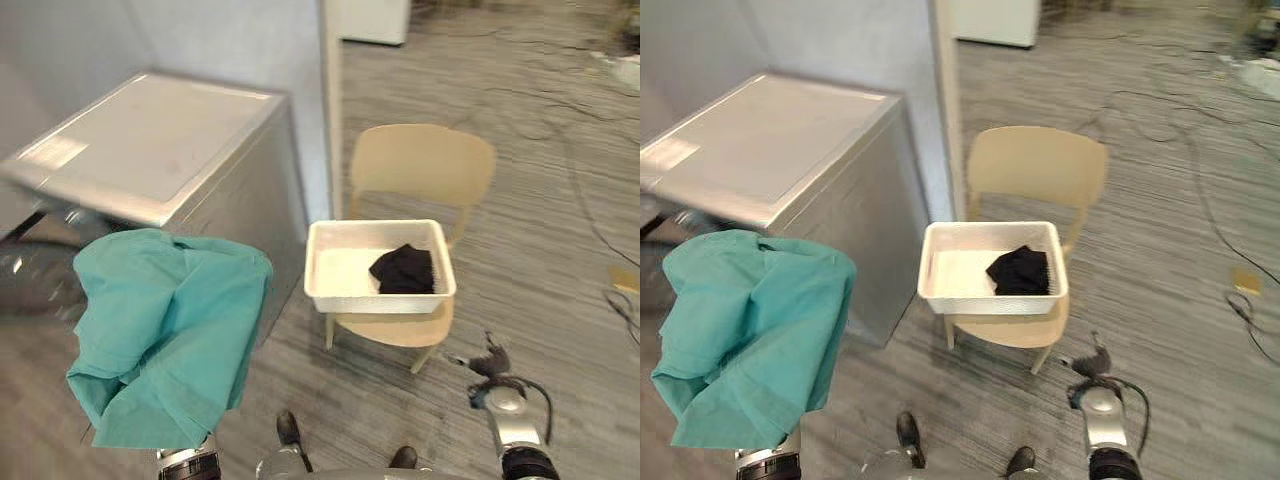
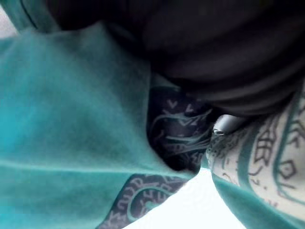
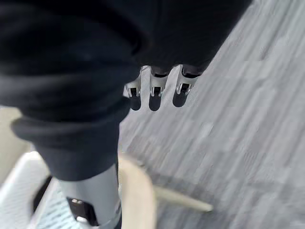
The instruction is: Pick up the laundry basket with both hands and put the clothes into the washing machine.
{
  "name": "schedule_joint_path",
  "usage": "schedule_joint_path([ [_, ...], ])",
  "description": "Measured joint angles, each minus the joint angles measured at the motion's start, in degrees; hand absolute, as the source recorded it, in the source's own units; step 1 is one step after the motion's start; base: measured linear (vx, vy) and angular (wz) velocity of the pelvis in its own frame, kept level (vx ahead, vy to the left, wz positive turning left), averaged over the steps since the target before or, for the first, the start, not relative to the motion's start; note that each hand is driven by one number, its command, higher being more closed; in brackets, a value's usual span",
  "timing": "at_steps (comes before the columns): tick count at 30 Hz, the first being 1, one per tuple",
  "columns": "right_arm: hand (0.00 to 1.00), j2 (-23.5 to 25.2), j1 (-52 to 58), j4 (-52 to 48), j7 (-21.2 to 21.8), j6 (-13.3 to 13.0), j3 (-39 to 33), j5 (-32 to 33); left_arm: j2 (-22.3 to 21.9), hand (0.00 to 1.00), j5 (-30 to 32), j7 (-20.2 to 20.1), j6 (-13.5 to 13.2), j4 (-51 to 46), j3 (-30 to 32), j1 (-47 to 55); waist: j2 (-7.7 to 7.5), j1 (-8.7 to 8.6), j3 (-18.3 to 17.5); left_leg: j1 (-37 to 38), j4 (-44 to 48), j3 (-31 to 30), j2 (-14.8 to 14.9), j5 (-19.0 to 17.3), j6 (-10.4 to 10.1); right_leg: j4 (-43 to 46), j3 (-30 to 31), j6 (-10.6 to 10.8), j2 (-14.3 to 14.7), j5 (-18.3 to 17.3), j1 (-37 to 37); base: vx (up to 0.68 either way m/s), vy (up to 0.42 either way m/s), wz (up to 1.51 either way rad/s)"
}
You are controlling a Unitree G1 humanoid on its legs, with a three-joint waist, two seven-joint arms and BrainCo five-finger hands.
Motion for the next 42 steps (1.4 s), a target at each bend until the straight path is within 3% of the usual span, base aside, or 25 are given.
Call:
schedule_joint_path([
  [1,0.0,-1.51,0.87,1.89,-0.06,0.49,-3.23,0.02,-0.09,1.0,0.0,-0.33,0.14,0.46,-0.91,-0.04,1.08,-0.89,1.04,-0.68,0.27,0.27,-0.11,2.2,1.0,4.13,-1.37,-0.66,-1.77,-1.61,-0.05,-0.04,0.043,1.77],
  [2,0.0,-4.02,3.91,8.21,0.09,0.93,-11.46,0.1,-0.4,1.0,0.02,-1.41,0.06,0.54,-4.13,-0.27,0.82,-2.77,1.73,0.35,-7.62,-2.38,-4.3,7.24,2.08,5.61,-2.36,0.51,-3.37,-5.64,-0.93,-0.16,-0.004,2.43],
  [3,0.0,-3.98,6.23,14.97,0.1,1.16,-19.25,0.37,0.63,1.0,0.03,-1.77,-0.7,-1.34,-3.83,-1.11,-2.94,-3.91,1.45,3.03,-4.37,-0.01,-7.75,1.33,0.61,-0.16,-3.28,-2.17,-5.3,-0.42,-0.77,-0.24,-0.036,2.3],
  [4,0.0,-4.99,7.81,17.55,0.2,1.09,-22.54,0.65,0.06,1.0,-0.14,-1.42,-1.18,-0.82,-4.19,-1.27,-2.36,-4.08,1.75,3.74,3.39,1.63,-4.63,-4.85,2.16,1.42,-5.79,-0.88,-5.12,-0.64,0.0,-0.19,-0.082,1.68],
  [5,0.0,-5.93,10.88,20.78,0.89,1.55,-27.69,1.17,0.58,1.0,-0.12,-2.28,-1.53,-0.52,-4.65,-0.33,-1.82,-4.17,1.64,7.81,11.25,4.13,-1.44,-10.95,-1.18,2.16,-8.74,-1.32,-5.13,-1.28,1.4,-0.19,-0.028,1.57],
  [7,0.0,-5.45,14.42,24.98,3.77,2.91,-35.4,3.62,0.22,1.0,-0.38,-4.42,-1.23,0.41,-6.72,-0.09,-0.98,-6.6,0.9,12.72,12.46,3.96,0.19,-13.48,-5.92,1.33,-14.74,-1.24,-5.28,-1.1,2.09,-0.16,0.059,1.51],
  [8,0.0,-4.92,15.19,26.05,4.61,3.26,-37.2,4.69,0.19,1.0,-0.43,-5.4,-1.23,0.33,-7.84,-0.07,-0.3,-7.19,0.46,14.3,8.55,3.52,-0.2,-13.77,-8.47,1.39,-16.52,-1.21,-5.49,-0.81,1.43,-0.15,0.152,1.21],
  [10,0.0,-1.37,16.55,24.24,5.28,3.41,-37.67,6.99,-0.18,1.0,-0.52,-7.57,-1.17,0.35,-9.86,-0.34,1.57,-7.54,-0.1,18.87,-4.93,6.4,-1.4,-14.7,-17.61,2.67,-20.2,-1.75,-6.09,0.42,-0.16,-0.17,0.256,0.97],
  [11,0.0,2.97,16.16,21.98,6.42,3.38,-35.5,8.16,-0.17,1.0,-0.59,-8.87,-0.77,0.33,-10.03,0.47,-1.2,-6.82,0.25,20.67,-8.24,7.58,-4.56,-13.67,-17.4,5.02,-20.37,-2.27,-9.71,0.8,-0.21,-0.15,0.226,0.48],
  [13,0.0,6.77,16.72,18.64,7.87,3.45,-29.8,9.79,-0.08,1.0,-0.97,-9.59,-0.47,-0.27,-11.21,3.65,-2.75,-6.55,-0.28,21.09,-7.62,6.89,-7.28,-13.43,-17.05,7.35,-20.92,-2.29,-13.35,1.1,1.38,-0.22,0.216,0.57],
  [15,0.0,9.82,17.77,12.78,8.61,3.25,-19.71,10.14,0.07,1.0,-0.98,-10.25,-0.47,-2.38,-12.21,6.12,-3.12,-6.46,-0.93,21.14,-6.39,4.28,-10.25,-15.23,-13.81,9.95,-14.86,-3.39,-16.78,-0.74,1.16,-0.26,0.281,0.86],
  [17,0.0,10.47,18.31,10.12,8.88,2.75,-14.27,10.21,0.07,1.0,-1.03,-10.26,-0.57,-2.93,-14.02,6.54,-3.11,-6.42,-1.02,21.23,-5.4,1.78,-11.41,-16.5,-11.54,12.06,-4.4,-4.81,-16.63,-3.51,-0.88,-0.21,0.199,1.02],
  [18,0.0,11.2,18.32,8.34,8.89,2.15,-11.07,11.11,0.07,1.0,-1.1,-10.3,-0.71,-3.52,-16.23,6.89,-2.72,-6.46,-0.46,21.12,-4.62,-1.57,-13.02,-18.23,-8.61,15.63,8.47,-4.46,-14.99,-7.24,-4.02,-0.15,0.142,1.15],
  [20,0.0,13.37,18.0,7.03,8.59,1.43,-8.87,12.52,0.08,1.0,-1.87,-10.49,-0.87,-3.87,-18.35,6.99,-3.74,-6.69,-0.28,21.07,-4.13,-6.65,-15.11,-20.16,-5.9,23.31,19.04,-2.21,-12.2,-11.8,-7.01,-0.07,0.073,1.22],
  [24,0.0,15.31,17.98,5.42,6.85,0.29,-2.8,15.14,0.09,1.0,-2.28,-11.23,-0.95,-3.47,-19.62,8.47,-4.24,-6.65,0.1,21.52,-4.02,-13.18,-15.58,-23.42,-7.33,30.75,21.63,0.6,-3.16,-15.45,-12.17,0.15,-0.04,1.14],
  [28,0.0,15.2,17.99,4.04,7.36,0.31,0.79,16.02,0.16,1.0,-2.32,-11.36,-0.72,-0.42,-22.72,8.12,-5.12,-6.95,1.0,23.63,-4.54,-18.95,-14.63,-23.86,-8.15,26.12,25.28,1.97,-1.26,-13.78,-16.01,0.26,-0.179,1.12],
  [29,0.0,15.18,18.05,4.01,7.35,0.33,1.23,16.29,0.22,1.0,-2.32,-11.44,-0.68,0.43,-23.42,8.0,-5.61,-6.96,1.02,24.37,-4.9,-20.69,-14.26,-25.45,-10.88,22.85,26.67,2.61,-1.41,-12.09,-15.75,0.32,-0.255,1.29],
  [30,0.0,15.09,18.6,4.04,7.19,0.36,1.88,16.3,0.36,1.0,-2.4,-11.44,-0.41,1.23,-24.42,7.93,-6.4,-6.88,0.75,25.65,-5.31,-23.26,-13.67,-26.62,-12.99,22.28,25.6,-0.51,-1.01,-6.78,-14.09,0.33,-0.243,0.97],
  [31,0.0,14.28,18.59,4.02,7.16,0.38,2.17,16.3,0.42,1.0,-2.51,-11.48,-0.15,1.7,-24.95,7.92,-5.77,-6.65,0.81,26.15,-6.03,-24.33,-12.98,-26.47,-13.23,22.78,24.07,-0.04,-0.61,-7.8,-13.41,0.37,-0.187,0.73],
  [33,0.0,13.06,17.34,3.14,7.08,-0.15,3.31,16.29,0.35,1.0,-2.74,-11.67,-0.01,1.5,-25.33,6.73,-4.53,-5.57,0.54,27.76,-10.32,-25.41,-12.23,-20.24,-13.27,26.28,21.64,-1.67,-0.64,-12.08,-13.81,0.43,-0.185,0.39],
  [36,0.0,12.89,17.11,3.38,7.12,-0.22,4.52,16.31,0.31,1.0,-2.61,-11.62,0.0,1.42,-25.23,6.55,-4.53,-5.88,0.8,28.38,-6.39,-25.4,-10.24,-18.33,-13.19,27.9,19.47,-0.92,0.53,-16.81,-10.81,0.33,-0.204,0.31],
  [38,0.0,12.74,17.51,3.16,7.78,-0.65,4.93,16.29,0.27,1.0,-2.63,-11.49,0.09,0.01,-24.43,7.1,-3.93,-4.93,1.73,19.95,18.35,-25.9,-3.97,-12.79,-12.73,25.39,18.97,-1.74,4.61,-19.72,-5.45,0.32,-0.195,-0.27],
  [39,0.0,12.37,18.22,2.28,8.06,-0.6,6.26,16.26,0.24,1.0,-2.95,-11.51,0.06,-1.77,-22.89,8.26,-4.1,-3.85,1.85,12.91,33.25,-28.12,-0.02,-0.49,-12.37,24.74,20.61,-3.25,7.76,-21.17,-2.37,0.3,-0.107,-0.69],
  [41,0.0,11.92,18.56,1.04,7.68,-0.58,8.25,16.24,0.25,1.0,-3.48,-11.35,0.0,-2.55,-21.43,9.83,-3.85,-3.14,1.82,7.52,44.84,-28.83,1.77,-0.66,-11.91,24.34,23.18,-5.67,9.86,-22.6,-0.24,0.39,-0.025,-0.9],
  [42,0.0,11.6,18.56,0.46,7.4,-0.51,10.11,16.22,0.21,1.0,-3.96,-11.19,0.22,-2.54,-19.85,11.28,-4.55,-3.04,1.53,3.58,49.49,-26.35,1.98,-3.17,-8.69,21.64,25.96,-6.37,11.08,-22.63,2.59,0.47,0.027,-1.01],
])
